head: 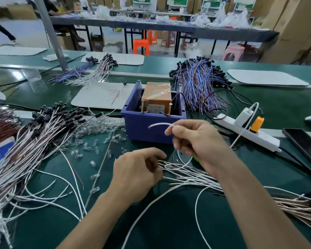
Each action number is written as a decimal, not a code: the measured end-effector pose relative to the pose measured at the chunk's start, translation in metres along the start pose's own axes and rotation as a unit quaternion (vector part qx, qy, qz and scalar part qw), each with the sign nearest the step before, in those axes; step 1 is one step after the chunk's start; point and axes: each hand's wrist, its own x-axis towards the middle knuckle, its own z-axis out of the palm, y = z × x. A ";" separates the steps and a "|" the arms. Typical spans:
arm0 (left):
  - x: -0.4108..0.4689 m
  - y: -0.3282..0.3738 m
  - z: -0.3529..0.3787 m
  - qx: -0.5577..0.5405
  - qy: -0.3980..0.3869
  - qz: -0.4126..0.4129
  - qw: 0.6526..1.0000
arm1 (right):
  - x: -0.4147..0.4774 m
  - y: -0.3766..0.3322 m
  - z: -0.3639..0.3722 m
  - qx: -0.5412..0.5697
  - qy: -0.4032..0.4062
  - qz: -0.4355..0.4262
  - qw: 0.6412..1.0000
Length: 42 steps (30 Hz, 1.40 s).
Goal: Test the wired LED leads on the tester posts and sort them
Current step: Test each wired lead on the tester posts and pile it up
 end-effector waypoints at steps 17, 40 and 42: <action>0.009 0.004 0.000 -0.536 0.001 -0.169 0.827 | -0.017 0.055 0.008 -0.136 0.000 -0.036 0.990; 0.002 0.013 0.008 -0.456 -0.031 -0.139 0.879 | -0.021 0.055 0.020 0.069 0.145 -0.025 0.987; 0.002 0.016 0.009 -0.458 -0.020 -0.131 0.879 | -0.023 0.055 0.023 0.073 0.145 -0.039 0.986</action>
